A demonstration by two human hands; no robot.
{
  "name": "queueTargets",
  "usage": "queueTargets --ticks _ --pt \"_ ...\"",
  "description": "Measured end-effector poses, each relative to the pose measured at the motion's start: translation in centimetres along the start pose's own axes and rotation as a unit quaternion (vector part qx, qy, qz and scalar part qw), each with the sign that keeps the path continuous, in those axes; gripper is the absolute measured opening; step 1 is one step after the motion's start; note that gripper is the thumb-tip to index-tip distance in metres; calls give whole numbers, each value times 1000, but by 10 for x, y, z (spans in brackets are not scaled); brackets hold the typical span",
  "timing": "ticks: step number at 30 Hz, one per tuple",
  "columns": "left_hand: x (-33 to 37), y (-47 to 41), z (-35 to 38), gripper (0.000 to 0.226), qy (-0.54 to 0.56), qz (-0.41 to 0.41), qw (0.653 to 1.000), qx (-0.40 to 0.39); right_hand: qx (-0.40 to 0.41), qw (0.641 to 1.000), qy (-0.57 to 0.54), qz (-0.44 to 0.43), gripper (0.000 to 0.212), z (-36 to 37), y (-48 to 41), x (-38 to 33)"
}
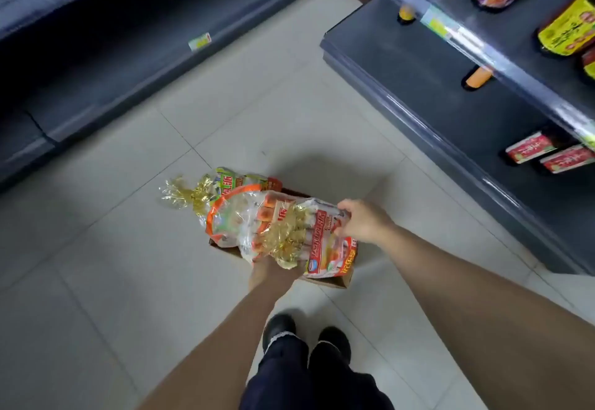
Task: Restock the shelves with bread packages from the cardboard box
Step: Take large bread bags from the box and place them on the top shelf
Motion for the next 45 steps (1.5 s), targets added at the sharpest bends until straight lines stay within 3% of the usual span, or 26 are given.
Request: queueTargets --ticks 2,5,9,13,15,18,21,26,31,35,37,39,41,45 --pt "-4 -23 20 77 63 -15 997 32 -12 1000 0 0 52 15 -21 9" --pt "-3 -48 40 75 140 -37 987 76 -20 1000 -11 3 80 35 -46 23" --pt "3 -59 45 74 159 -31 982 98 -14 998 -62 -3 81 46 -59 37" --pt "14 -45 31 62 182 -1 980 84 -8 996 -85 2 76 33 -51 36" --pt "24 -31 15 68 170 15 984 60 0 997 -77 5 79 19 -41 30" --pt "41 -7 -20 80 144 33 989 3 -2 996 -92 8 100 -9 -17 19" --pt "59 27 -67 77 132 55 988 -54 -71 988 -133 16 119 -43 16 5" --pt "81 91 -152 75 138 67 984 -91 -150 966 -212 0 75 -100 72 -33" --pt "105 163 -225 58 185 128 972 -61 -113 962 -238 -67 96 -156 121 -94" --pt "115 213 -268 110 267 187 945 29 -68 949 -285 -117 78 -201 160 -154" --pt "114 235 -285 116 309 201 929 47 -53 938 -315 -137 61 -221 176 -186" --pt "112 254 -299 101 320 212 923 33 -40 924 -347 -159 53 -239 192 -219" --pt "107 272 -315 71 304 229 924 25 -27 907 -379 -183 54 -252 208 -252" --pt "97 291 -372 49 334 251 904 85 14 880 -417 -228 83 -267 238 -319"
Point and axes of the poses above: each hand's wrist, its own y-axis away from the middle knuckle, its own z-axis out of the palm, x = y × z, the point moved 1 cm from there along -y, towards the middle knuckle, and after that the axes turned 4 degrees about -y, right-handed, at the moved point
